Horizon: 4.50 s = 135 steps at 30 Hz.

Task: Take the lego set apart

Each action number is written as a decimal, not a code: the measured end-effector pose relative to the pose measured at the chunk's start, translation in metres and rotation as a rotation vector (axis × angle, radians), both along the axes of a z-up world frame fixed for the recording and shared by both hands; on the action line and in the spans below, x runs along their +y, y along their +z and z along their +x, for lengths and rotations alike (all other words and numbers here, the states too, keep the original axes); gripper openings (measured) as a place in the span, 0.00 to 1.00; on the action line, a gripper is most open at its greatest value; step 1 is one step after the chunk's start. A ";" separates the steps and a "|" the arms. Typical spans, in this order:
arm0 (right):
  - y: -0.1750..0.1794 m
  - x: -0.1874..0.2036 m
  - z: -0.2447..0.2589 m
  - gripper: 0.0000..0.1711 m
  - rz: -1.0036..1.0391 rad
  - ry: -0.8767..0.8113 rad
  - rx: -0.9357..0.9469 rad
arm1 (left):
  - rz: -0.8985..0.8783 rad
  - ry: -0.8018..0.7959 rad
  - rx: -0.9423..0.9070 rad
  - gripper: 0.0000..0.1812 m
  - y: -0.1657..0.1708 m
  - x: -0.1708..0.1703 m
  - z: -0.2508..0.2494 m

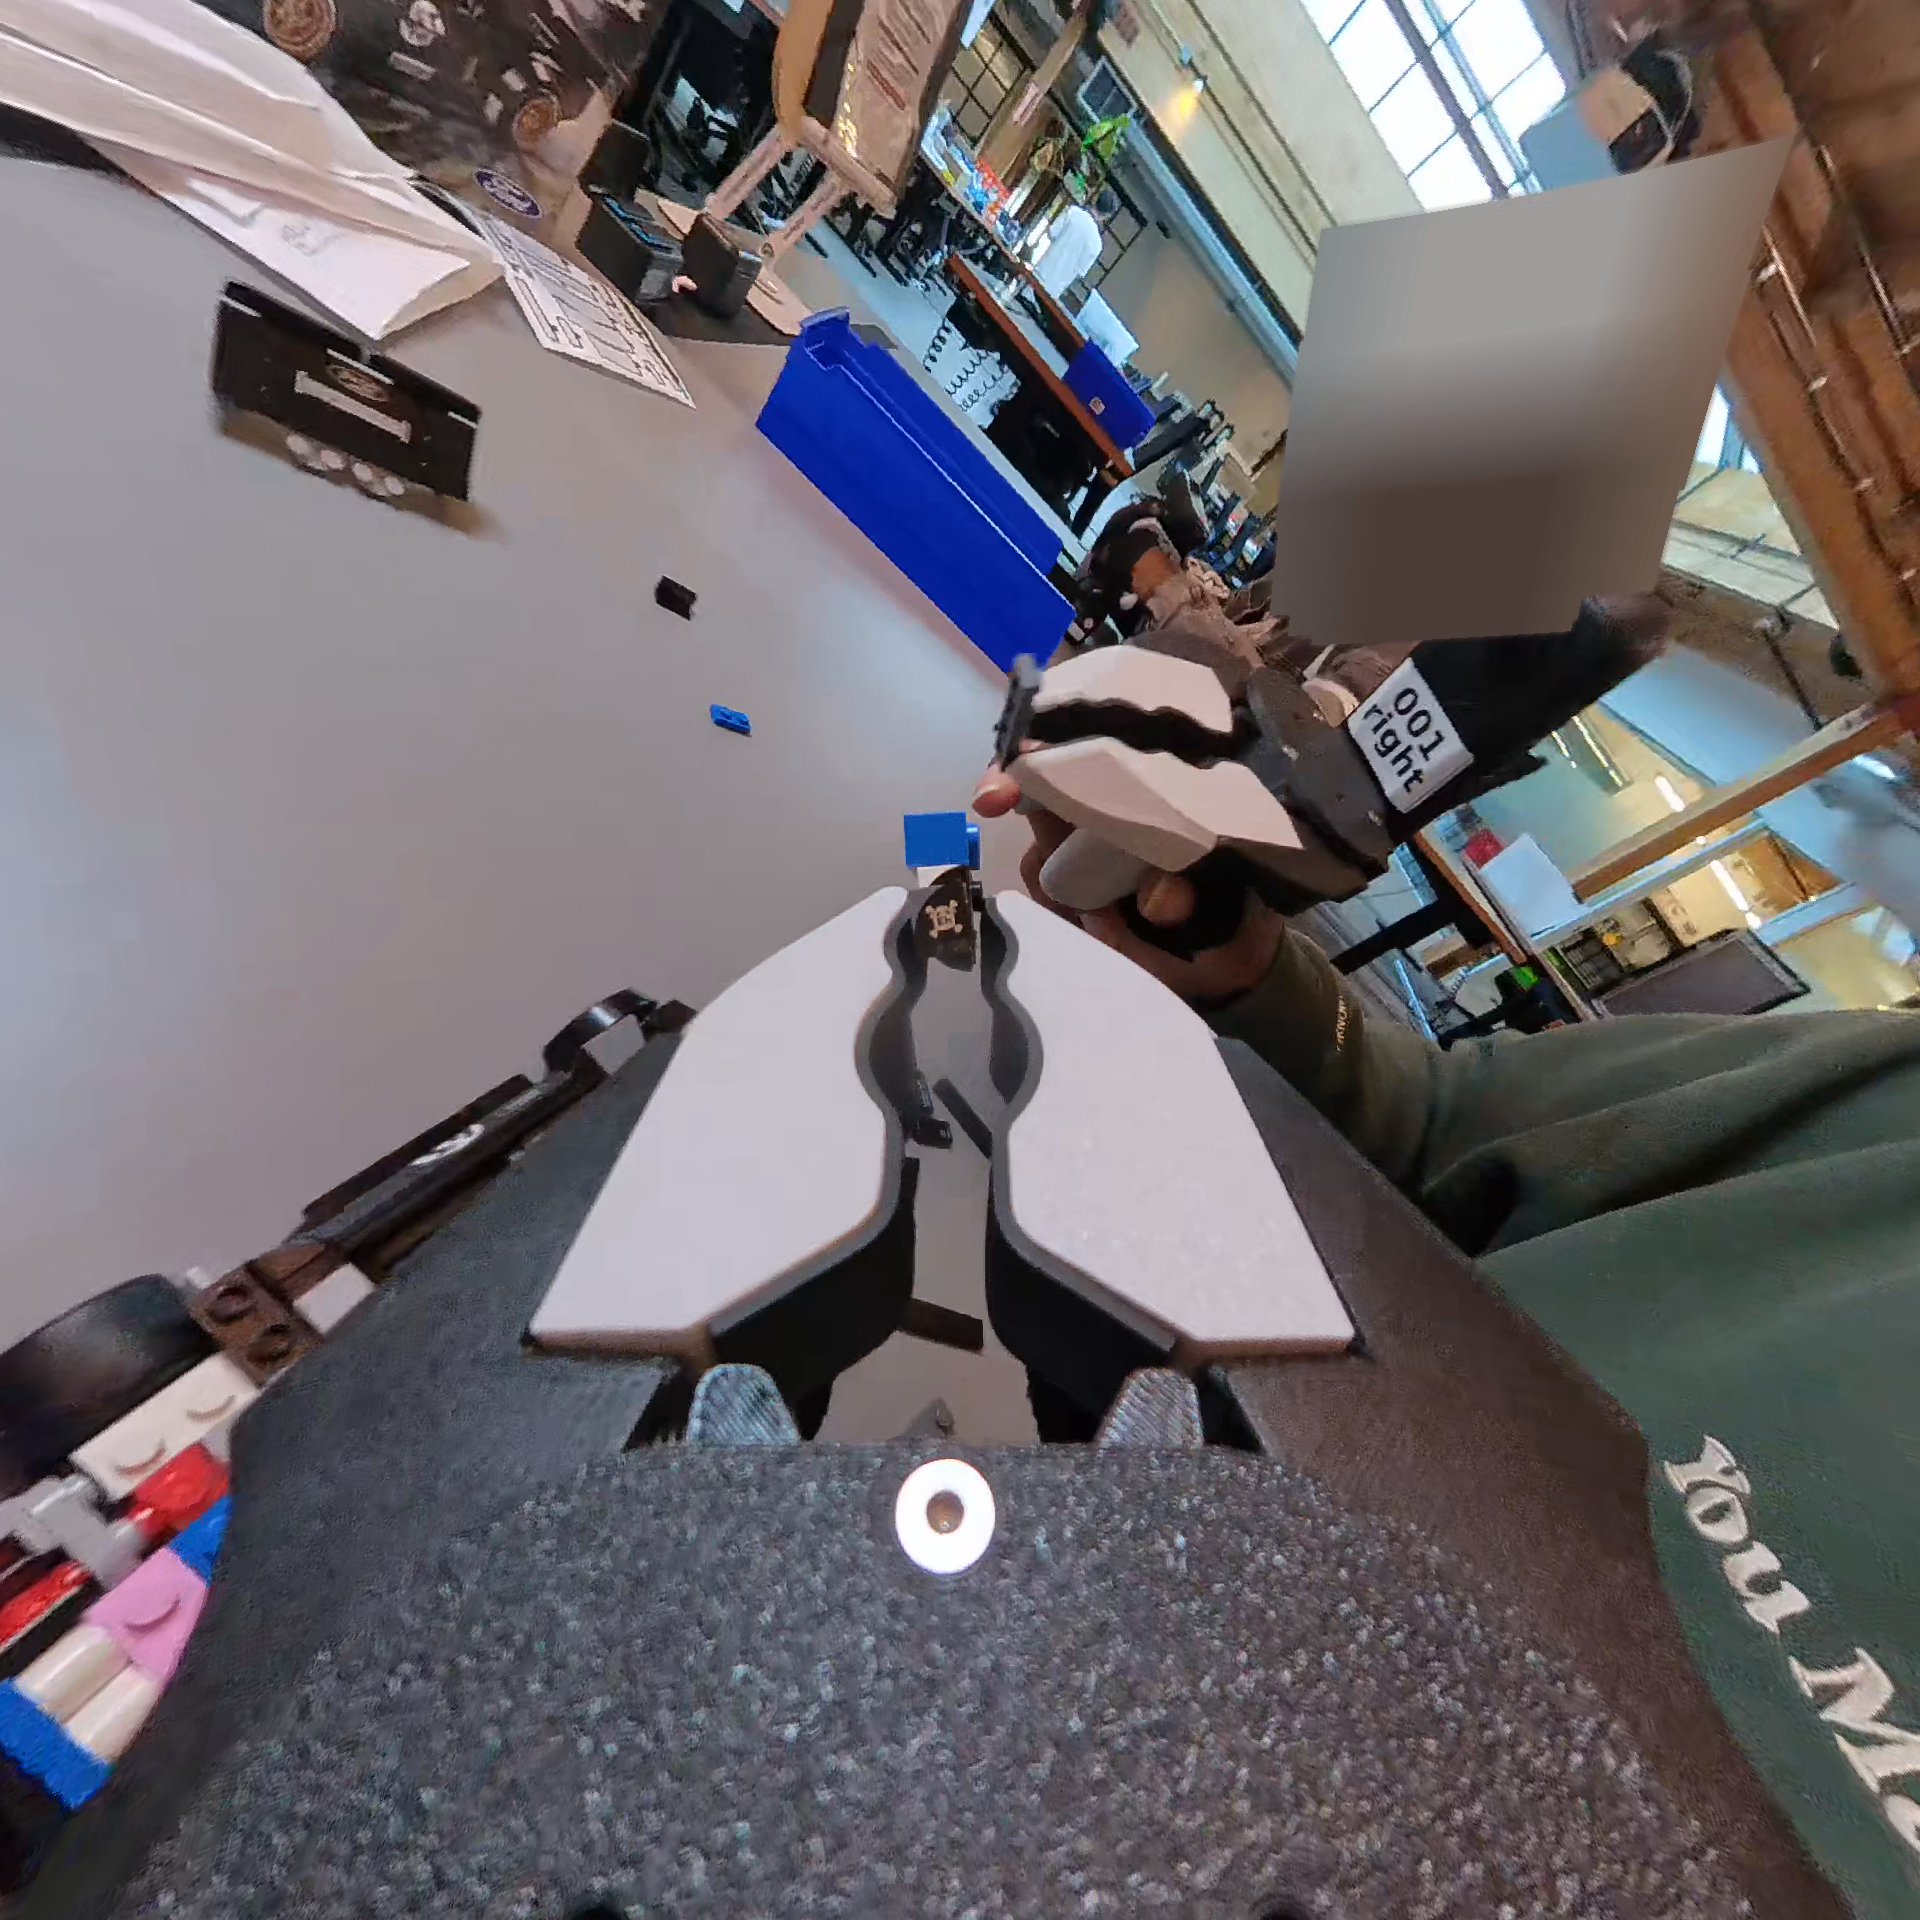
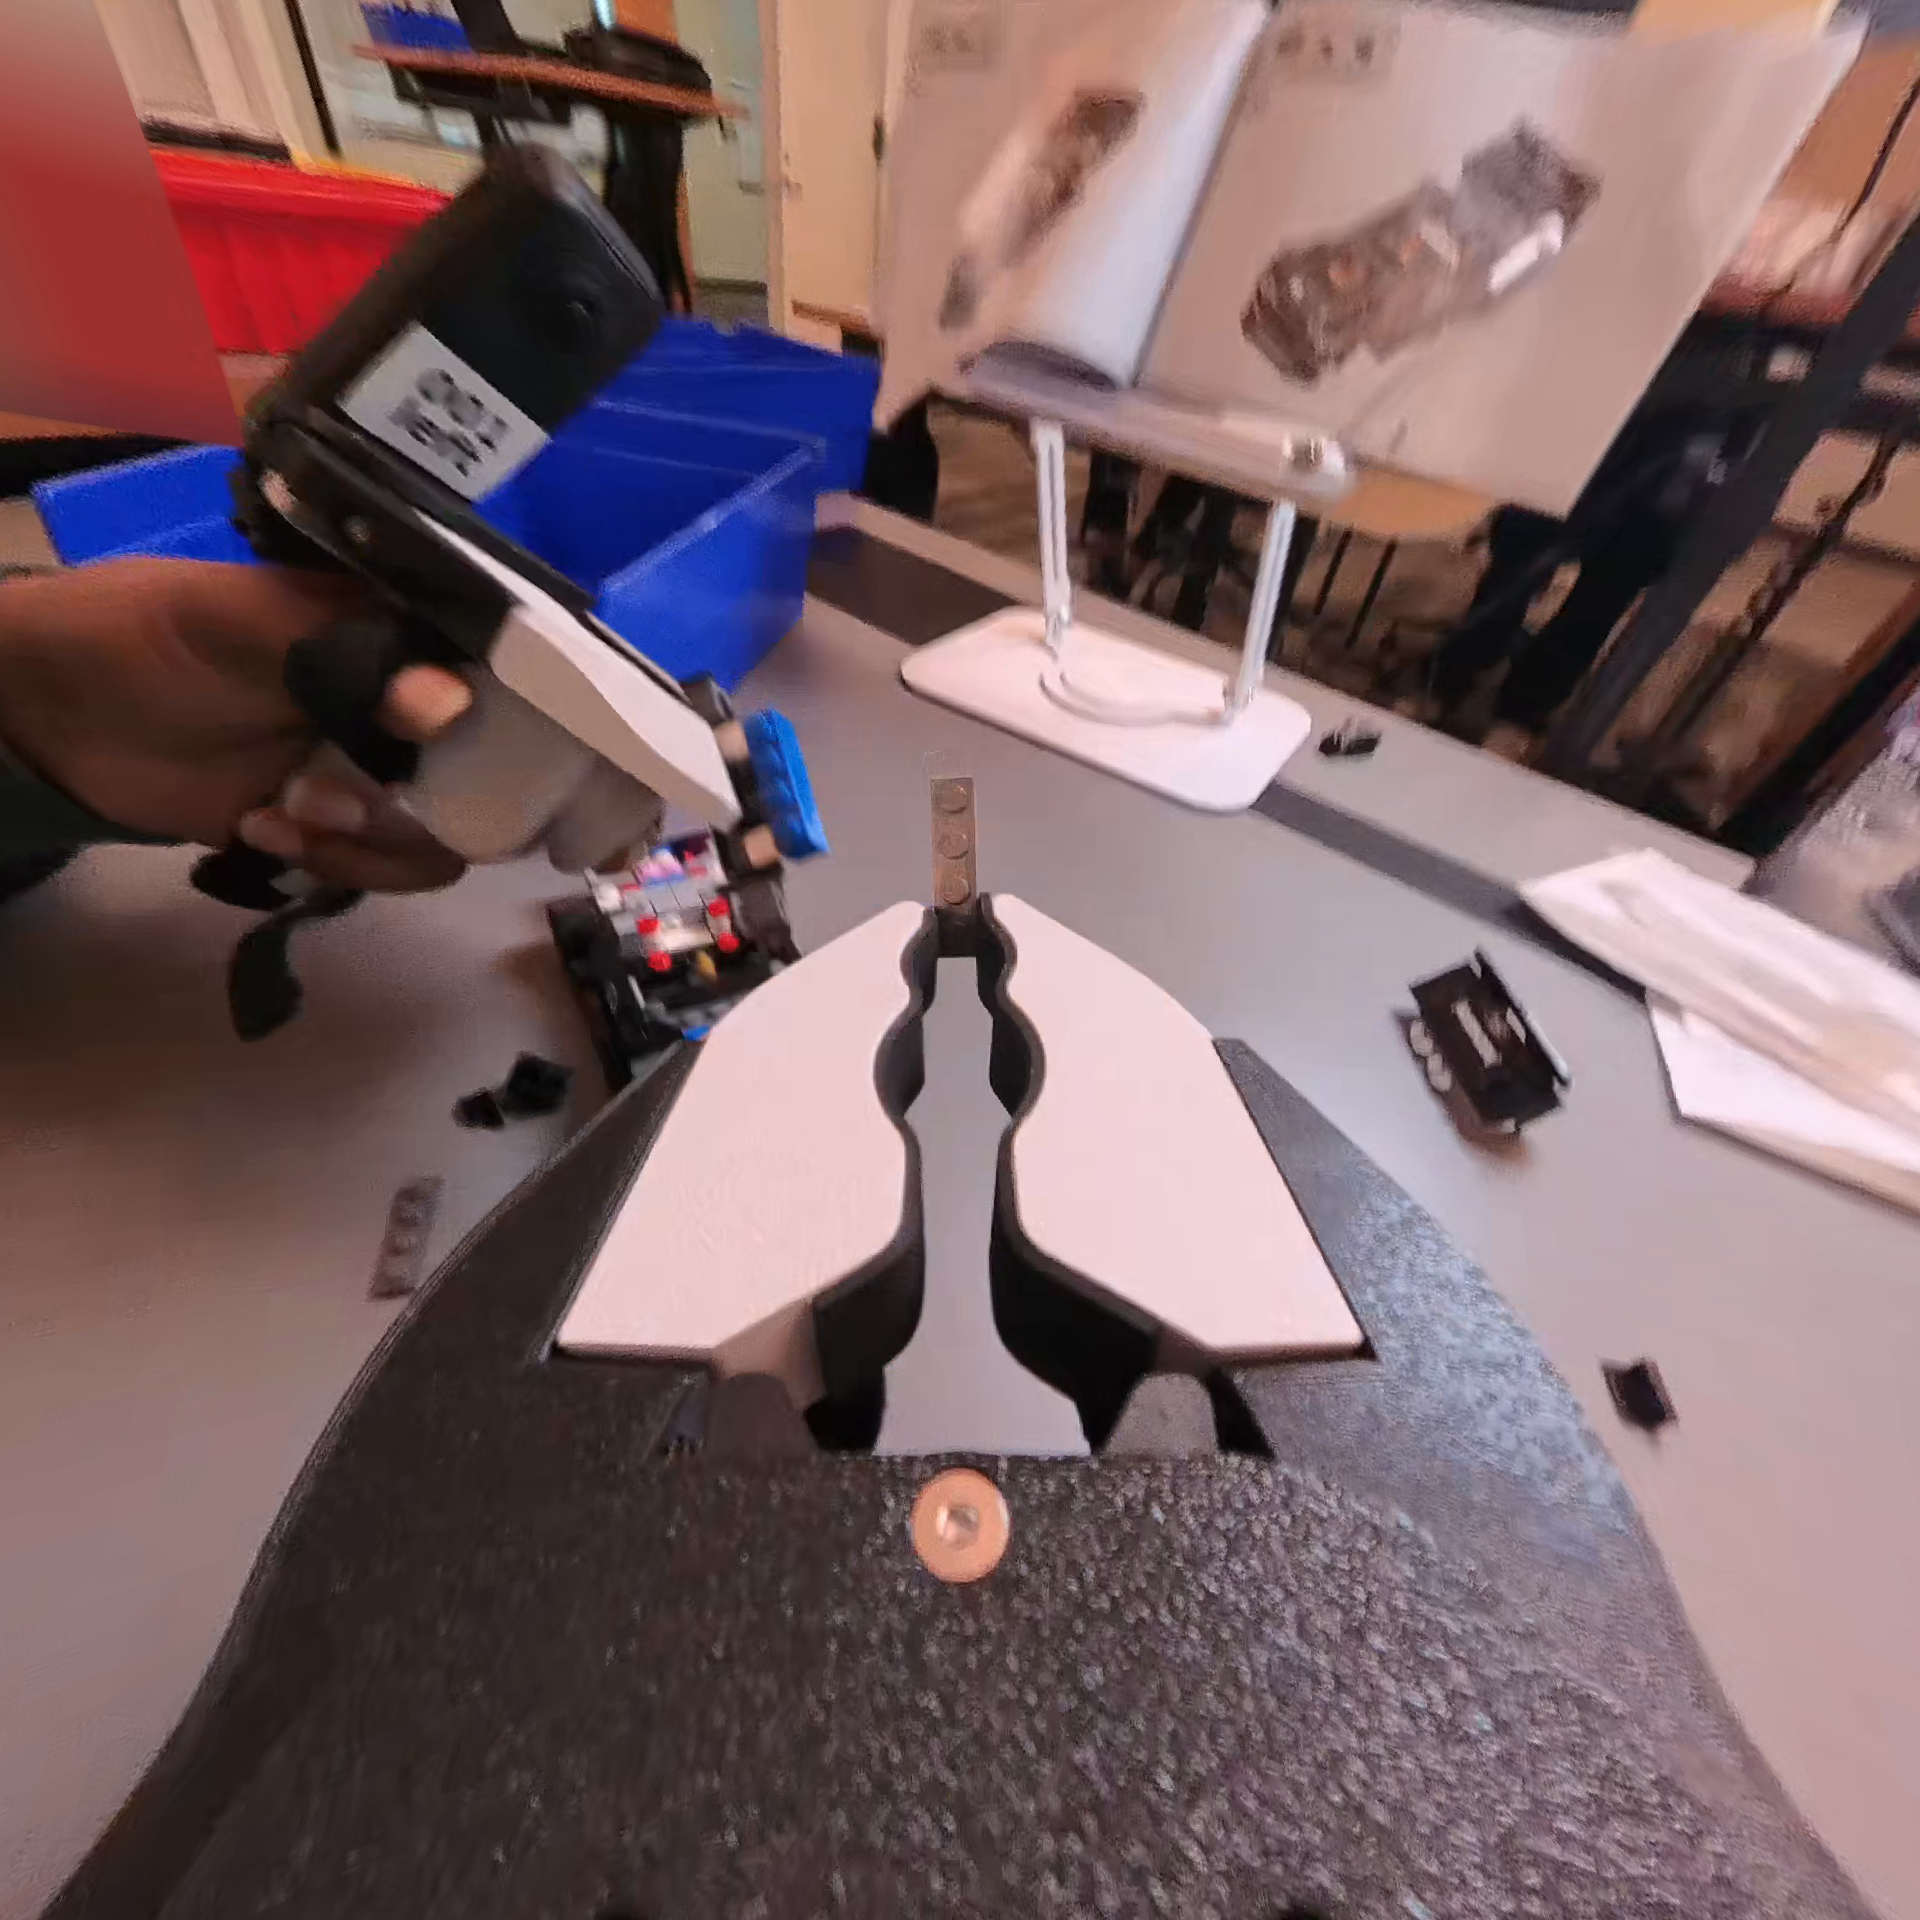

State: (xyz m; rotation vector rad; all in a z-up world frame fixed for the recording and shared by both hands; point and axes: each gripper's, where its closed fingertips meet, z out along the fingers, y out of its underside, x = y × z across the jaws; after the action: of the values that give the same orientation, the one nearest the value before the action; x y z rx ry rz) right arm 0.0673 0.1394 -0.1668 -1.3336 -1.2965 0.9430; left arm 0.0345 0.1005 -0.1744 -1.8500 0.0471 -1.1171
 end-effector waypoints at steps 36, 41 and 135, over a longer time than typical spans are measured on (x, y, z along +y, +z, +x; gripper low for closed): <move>-0.064 -0.101 0.016 0.24 -0.198 0.586 -0.412 | -0.106 -0.113 -0.178 0.05 -0.018 -0.005 -0.009; -0.108 -0.108 0.011 0.36 0.079 0.531 -0.616 | -0.113 -0.127 -0.177 0.05 -0.020 -0.007 -0.006; -0.102 -0.037 -0.022 0.20 0.005 0.527 -0.711 | -0.276 -0.152 1.173 0.37 -0.100 -0.050 -0.085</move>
State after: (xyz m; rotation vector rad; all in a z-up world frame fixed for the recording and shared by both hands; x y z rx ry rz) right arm 0.0452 0.1020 -0.2691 -1.4060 -2.2714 0.8236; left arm -0.0504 0.0504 -0.2741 -2.5415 0.7365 0.0154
